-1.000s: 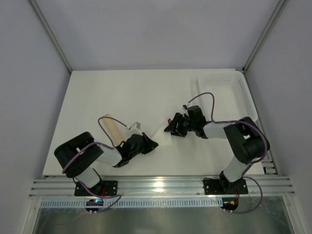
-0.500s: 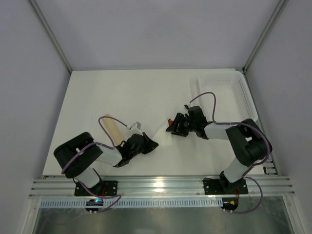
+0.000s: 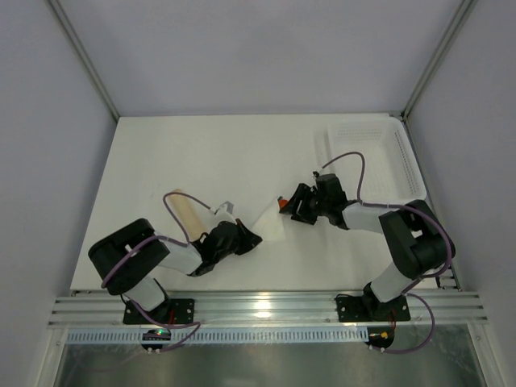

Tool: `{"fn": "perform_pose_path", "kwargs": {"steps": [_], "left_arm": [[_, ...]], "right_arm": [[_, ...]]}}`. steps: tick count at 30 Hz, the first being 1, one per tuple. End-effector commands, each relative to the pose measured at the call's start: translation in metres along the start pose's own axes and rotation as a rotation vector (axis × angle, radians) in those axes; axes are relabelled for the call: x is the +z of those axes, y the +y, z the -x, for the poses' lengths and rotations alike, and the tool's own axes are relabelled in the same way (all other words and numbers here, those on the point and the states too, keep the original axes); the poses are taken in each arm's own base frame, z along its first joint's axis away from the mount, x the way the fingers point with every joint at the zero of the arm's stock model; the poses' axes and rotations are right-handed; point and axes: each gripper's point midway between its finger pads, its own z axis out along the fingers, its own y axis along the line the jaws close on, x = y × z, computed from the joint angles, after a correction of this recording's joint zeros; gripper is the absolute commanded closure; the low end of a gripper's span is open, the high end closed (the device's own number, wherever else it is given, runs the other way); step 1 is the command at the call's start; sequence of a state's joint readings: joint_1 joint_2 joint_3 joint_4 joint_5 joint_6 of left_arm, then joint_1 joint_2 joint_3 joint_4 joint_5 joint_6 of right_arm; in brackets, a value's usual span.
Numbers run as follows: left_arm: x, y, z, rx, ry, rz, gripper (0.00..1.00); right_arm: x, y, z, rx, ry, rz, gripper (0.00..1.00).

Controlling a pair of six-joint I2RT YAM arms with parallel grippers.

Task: Place the utensils on the paper napkin and roll it up
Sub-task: Roll the napkin at the center of the board.

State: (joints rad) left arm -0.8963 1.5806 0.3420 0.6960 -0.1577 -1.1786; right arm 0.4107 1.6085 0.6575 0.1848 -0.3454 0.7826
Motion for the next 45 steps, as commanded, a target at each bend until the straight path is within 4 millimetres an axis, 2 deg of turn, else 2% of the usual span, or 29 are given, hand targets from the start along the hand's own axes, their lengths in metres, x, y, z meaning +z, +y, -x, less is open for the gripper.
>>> {"fn": "perform_pose_path", "kwargs": {"steps": [1, 7, 16, 22, 29, 34, 45], "left_arm": [[-0.004, 0.027, -0.014, 0.058, 0.049, 0.103, 1.0], [-0.005, 0.025, -0.016, 0.063, 0.057, 0.097, 1.0], [-0.003, 0.023, -0.018, 0.063, 0.065, 0.09, 1.0], [-0.002, 0.024, -0.02, 0.06, 0.072, 0.088, 1.0], [-0.002, 0.022, -0.021, 0.061, 0.072, 0.086, 1.0], [-0.001, 0.023, -0.021, 0.067, 0.075, 0.093, 1.0], [0.0, 0.021, -0.023, 0.088, 0.092, 0.086, 1.0]], "right_arm": [[0.007, -0.008, -0.023, 0.099, 0.046, -0.015, 0.38], [0.015, 0.0, -0.033, 0.139, 0.043, 0.008, 0.39], [0.026, -0.009, -0.052, 0.173, 0.075, 0.023, 0.48], [0.033, -0.009, -0.053, 0.149, 0.074, 0.052, 0.53], [0.04, 0.001, -0.052, 0.077, 0.089, 0.117, 0.53], [0.045, 0.0, -0.055, 0.039, 0.119, 0.125, 0.56], [0.044, 0.003, -0.051, -0.044, 0.128, 0.128, 0.78]]}}
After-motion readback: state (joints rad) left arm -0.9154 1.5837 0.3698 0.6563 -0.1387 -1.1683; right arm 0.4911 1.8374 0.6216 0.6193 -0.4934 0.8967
